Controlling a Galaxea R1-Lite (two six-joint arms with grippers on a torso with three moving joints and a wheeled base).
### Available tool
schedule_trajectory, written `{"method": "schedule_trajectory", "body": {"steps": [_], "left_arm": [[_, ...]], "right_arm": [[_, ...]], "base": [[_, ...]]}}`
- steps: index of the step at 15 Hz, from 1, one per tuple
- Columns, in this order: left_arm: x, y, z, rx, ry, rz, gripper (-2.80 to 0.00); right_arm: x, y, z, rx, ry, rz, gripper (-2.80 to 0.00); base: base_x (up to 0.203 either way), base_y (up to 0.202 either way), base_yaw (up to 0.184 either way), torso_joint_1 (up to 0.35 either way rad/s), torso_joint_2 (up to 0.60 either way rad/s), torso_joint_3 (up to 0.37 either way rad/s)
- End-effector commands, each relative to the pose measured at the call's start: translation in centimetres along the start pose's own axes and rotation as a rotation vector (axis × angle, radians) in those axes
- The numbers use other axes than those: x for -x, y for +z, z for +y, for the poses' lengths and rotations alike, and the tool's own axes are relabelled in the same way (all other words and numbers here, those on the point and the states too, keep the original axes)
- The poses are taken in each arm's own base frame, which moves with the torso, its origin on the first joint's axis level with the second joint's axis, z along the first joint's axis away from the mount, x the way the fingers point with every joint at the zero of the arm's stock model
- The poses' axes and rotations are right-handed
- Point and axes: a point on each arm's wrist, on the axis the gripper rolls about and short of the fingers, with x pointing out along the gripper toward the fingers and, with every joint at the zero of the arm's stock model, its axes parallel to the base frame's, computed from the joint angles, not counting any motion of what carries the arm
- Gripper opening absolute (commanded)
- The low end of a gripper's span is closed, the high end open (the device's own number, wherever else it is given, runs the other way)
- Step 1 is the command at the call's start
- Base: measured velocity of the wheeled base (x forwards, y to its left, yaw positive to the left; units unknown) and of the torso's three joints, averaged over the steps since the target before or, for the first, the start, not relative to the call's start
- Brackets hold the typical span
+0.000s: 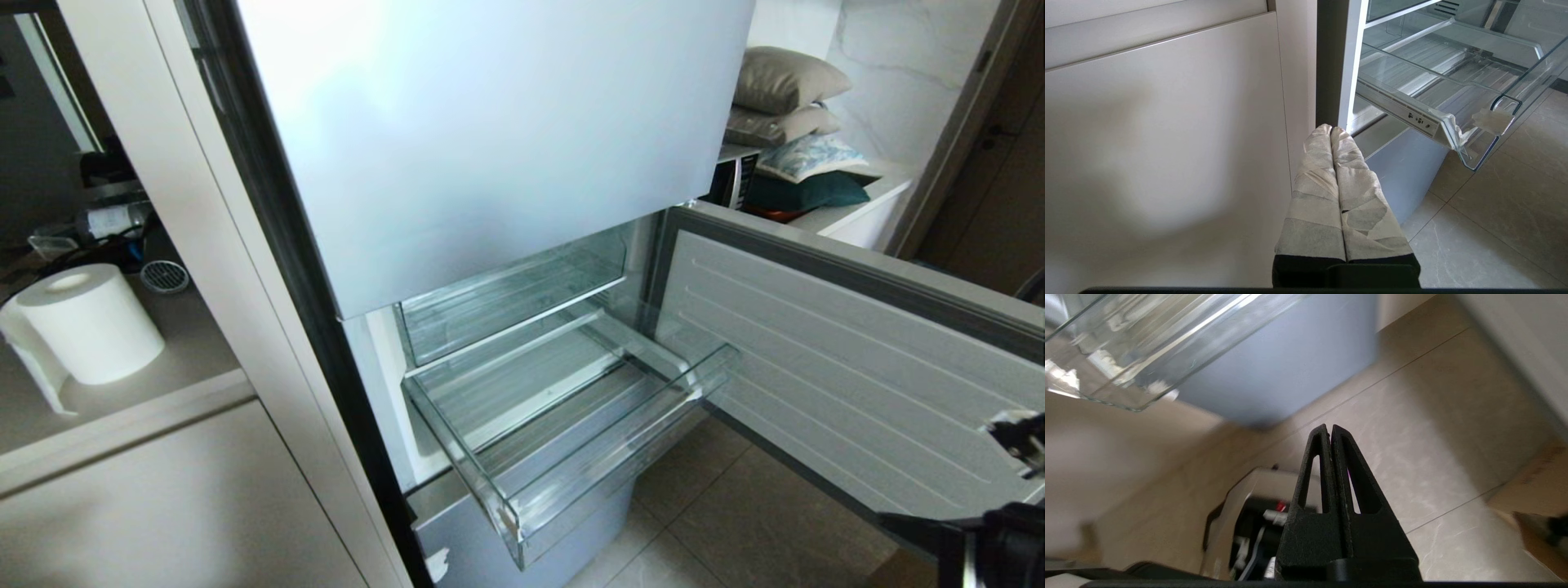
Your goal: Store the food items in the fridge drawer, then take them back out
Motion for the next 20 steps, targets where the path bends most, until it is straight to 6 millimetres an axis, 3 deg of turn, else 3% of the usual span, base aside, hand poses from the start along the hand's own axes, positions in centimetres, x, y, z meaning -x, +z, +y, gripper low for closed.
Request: {"method": "schedule_trajectory", "body": {"steps": [1, 8, 11, 15, 20], "left_arm": [[0.0, 0.0, 0.0, 0.0, 0.0, 0.002, -2.8], [0.0, 0.0, 0.0, 0.0, 0.0, 0.002, -2.8], [0.0, 0.0, 0.0, 0.0, 0.0, 0.002, -2.8], [0.0, 0.0, 0.0, 0.0, 0.0, 0.002, -2.8], [0.0, 0.0, 0.0, 0.0, 0.0, 0.002, -2.8]], "right_arm": [[-5.6, 1.3, 0.5, 0.005, 0.031, 0.152, -2.8], [-13.9, 2.9, 2.1, 0.043, 0.068, 0.256, -2.8], [-17.1, 4.7, 3.0, 0.058, 0.087, 0.217, -2.8], [-21.5, 4.8, 4.7, 0.093, 0.1, 0.226, -2.8], [-26.9, 6.7, 8.1, 0.154, 0.078, -0.02, -2.8]], "base": [[0.0, 0.0, 0.0, 0.0, 0.0, 0.0], [0.0, 0.0, 0.0, 0.0, 0.0, 0.0], [0.0, 0.0, 0.0, 0.0, 0.0, 0.0], [0.0, 0.0, 0.0, 0.0, 0.0, 0.0], [0.0, 0.0, 0.0, 0.0, 0.0, 0.0]]}}
